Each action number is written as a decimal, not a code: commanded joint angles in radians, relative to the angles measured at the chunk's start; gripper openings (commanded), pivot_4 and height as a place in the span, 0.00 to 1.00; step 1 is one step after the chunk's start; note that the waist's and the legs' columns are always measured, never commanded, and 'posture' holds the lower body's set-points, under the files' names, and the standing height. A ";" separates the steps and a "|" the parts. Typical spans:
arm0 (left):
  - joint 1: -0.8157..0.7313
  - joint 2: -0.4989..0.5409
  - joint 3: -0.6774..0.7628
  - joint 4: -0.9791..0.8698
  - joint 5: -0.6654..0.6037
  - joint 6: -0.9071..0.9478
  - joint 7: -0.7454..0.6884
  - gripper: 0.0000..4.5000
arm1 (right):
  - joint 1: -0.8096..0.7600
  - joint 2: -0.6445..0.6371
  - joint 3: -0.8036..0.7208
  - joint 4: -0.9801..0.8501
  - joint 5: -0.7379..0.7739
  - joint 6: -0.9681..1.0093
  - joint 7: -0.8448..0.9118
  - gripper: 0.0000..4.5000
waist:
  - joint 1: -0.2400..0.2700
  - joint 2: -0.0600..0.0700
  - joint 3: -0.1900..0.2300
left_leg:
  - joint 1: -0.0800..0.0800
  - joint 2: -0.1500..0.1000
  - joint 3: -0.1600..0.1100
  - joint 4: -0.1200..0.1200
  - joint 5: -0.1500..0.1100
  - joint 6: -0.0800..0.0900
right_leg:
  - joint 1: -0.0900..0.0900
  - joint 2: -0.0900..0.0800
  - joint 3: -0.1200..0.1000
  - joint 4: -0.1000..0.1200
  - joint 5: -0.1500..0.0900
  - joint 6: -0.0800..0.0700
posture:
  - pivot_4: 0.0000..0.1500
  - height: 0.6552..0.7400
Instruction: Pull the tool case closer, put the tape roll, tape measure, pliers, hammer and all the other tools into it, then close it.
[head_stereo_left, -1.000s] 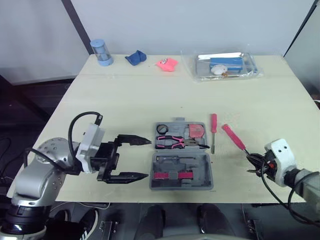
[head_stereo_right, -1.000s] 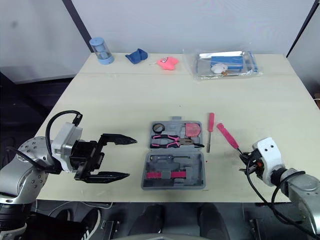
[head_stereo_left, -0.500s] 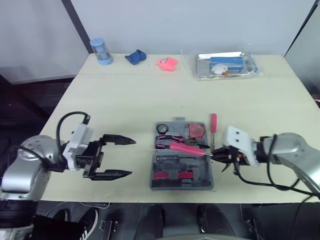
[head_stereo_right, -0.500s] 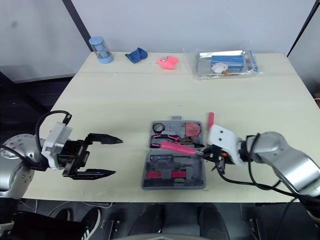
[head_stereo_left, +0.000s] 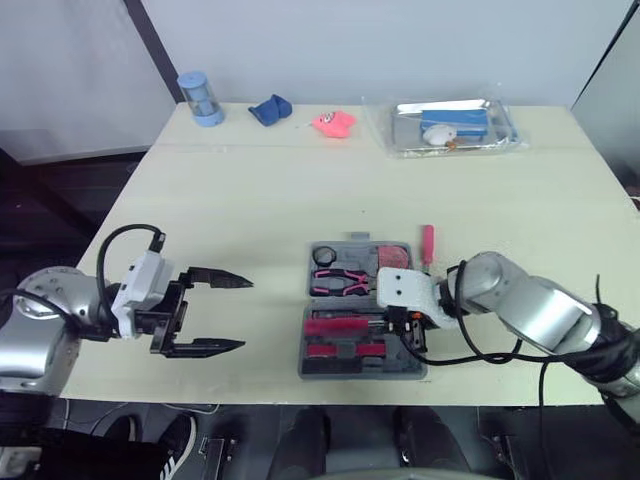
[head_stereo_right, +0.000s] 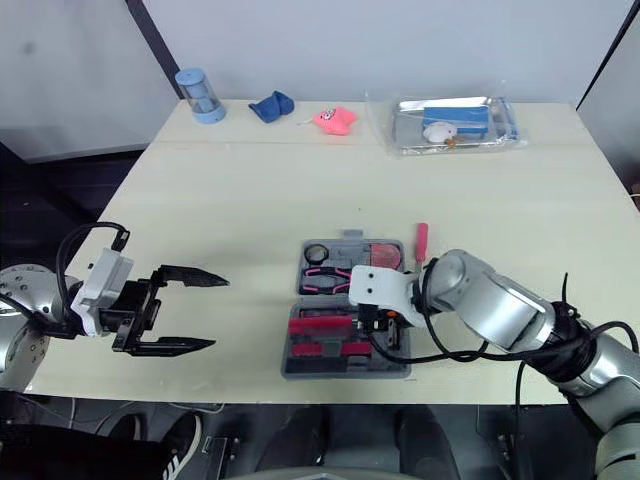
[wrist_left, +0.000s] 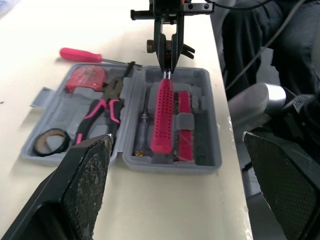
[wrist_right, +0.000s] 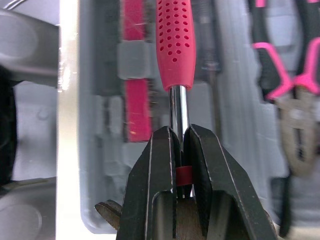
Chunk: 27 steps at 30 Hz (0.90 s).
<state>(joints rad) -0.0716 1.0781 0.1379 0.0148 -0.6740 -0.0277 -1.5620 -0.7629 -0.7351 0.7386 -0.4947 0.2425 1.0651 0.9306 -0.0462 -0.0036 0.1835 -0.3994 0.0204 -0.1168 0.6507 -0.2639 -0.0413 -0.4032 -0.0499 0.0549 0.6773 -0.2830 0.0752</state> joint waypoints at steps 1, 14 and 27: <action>0.018 0.059 -0.027 0.015 -0.037 -0.068 -0.052 1.00 | -0.030 0.003 0.012 -0.002 -0.036 0.008 -0.006 0.01 | -0.001 0.000 0.000 | 0.000 0.000 0.000 0.000 0.000 0.000 | 0.000 0.000 0.000 0.001 0.000 0.000 | 1.00 1.00; 0.034 0.108 -0.079 0.066 -0.090 -0.174 -0.052 1.00 | -0.043 0.052 0.090 0.050 -0.114 0.008 -0.007 0.01 | -0.012 0.000 0.000 | 0.000 0.000 0.000 0.000 0.000 0.000 | -0.001 0.000 0.000 0.001 0.000 0.000 | 1.00 1.00; 0.050 0.104 -0.070 0.065 -0.095 -0.185 -0.052 1.00 | -0.042 0.111 0.106 0.109 -0.161 -0.058 0.008 0.01 | -0.026 0.000 0.000 | 0.001 0.000 0.000 0.000 0.000 0.000 | -0.001 0.000 0.000 0.002 0.000 0.000 | 1.00 1.00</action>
<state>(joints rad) -0.0270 1.1721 0.0480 0.0899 -0.7506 -0.2012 -1.5644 -0.7924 -0.6297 0.8507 -0.3717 0.0984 1.0275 0.9346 -0.0724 -0.0036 0.1835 -0.3987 0.0205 -0.1167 0.6509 -0.2639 -0.0411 -0.4040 -0.0494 0.0551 0.6795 -0.2831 0.0751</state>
